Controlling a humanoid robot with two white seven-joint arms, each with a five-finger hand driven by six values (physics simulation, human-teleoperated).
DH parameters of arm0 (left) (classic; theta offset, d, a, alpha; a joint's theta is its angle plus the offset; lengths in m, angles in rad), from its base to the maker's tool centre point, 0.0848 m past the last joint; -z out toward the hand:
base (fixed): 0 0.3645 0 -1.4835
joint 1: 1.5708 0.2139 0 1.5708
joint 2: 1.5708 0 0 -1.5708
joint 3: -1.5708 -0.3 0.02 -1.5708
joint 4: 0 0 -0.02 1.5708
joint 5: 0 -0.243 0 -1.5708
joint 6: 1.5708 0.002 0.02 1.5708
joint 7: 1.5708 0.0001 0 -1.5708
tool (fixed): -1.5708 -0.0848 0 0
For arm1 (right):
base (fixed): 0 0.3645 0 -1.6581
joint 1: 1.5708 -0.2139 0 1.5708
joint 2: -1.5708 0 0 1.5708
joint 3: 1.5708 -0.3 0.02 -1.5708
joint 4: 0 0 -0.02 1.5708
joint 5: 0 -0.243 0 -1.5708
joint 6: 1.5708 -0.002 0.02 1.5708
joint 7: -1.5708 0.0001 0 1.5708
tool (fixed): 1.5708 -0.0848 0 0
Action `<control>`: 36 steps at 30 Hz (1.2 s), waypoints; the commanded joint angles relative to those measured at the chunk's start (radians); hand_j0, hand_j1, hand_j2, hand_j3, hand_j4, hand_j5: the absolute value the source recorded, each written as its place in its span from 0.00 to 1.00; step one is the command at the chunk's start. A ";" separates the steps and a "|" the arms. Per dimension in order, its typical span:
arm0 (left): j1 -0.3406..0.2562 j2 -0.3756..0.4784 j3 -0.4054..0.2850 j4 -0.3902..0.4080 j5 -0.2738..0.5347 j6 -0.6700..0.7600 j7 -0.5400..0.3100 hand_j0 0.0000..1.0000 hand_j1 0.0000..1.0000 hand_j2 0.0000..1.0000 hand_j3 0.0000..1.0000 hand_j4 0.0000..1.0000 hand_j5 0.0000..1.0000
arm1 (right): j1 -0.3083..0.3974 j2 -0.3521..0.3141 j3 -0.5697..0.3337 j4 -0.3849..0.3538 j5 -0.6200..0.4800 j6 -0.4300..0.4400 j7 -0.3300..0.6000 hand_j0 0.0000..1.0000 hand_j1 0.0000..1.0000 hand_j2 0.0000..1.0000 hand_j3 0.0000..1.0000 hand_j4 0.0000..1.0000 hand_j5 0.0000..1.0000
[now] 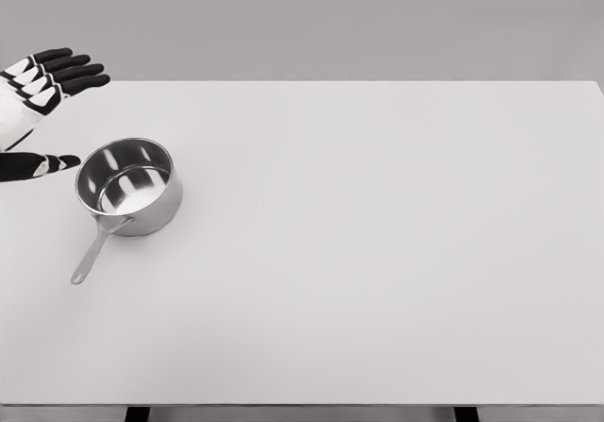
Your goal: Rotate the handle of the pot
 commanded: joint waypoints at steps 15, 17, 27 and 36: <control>0.021 -0.001 -0.093 0.000 -0.062 0.000 -0.002 1.00 1.00 1.00 1.00 1.00 1.00 | 0.002 0.000 0.000 0.003 -0.002 0.001 0.001 1.00 1.00 1.00 1.00 1.00 1.00; 0.014 -0.001 -0.141 0.000 -0.062 0.000 -0.001 1.00 1.00 1.00 1.00 1.00 1.00 | 0.002 0.000 -0.002 0.003 -0.002 0.001 0.001 1.00 1.00 1.00 1.00 1.00 1.00; 0.008 -0.001 -0.202 -0.002 -0.096 0.000 -0.002 1.00 1.00 1.00 1.00 1.00 1.00 | 0.002 0.000 -0.002 0.003 -0.002 0.002 0.001 1.00 1.00 1.00 1.00 1.00 1.00; 0.011 0.001 -0.232 0.000 -0.112 0.000 -0.002 1.00 1.00 1.00 1.00 1.00 1.00 | 0.002 0.000 0.000 0.003 -0.002 0.001 0.001 1.00 1.00 1.00 1.00 1.00 1.00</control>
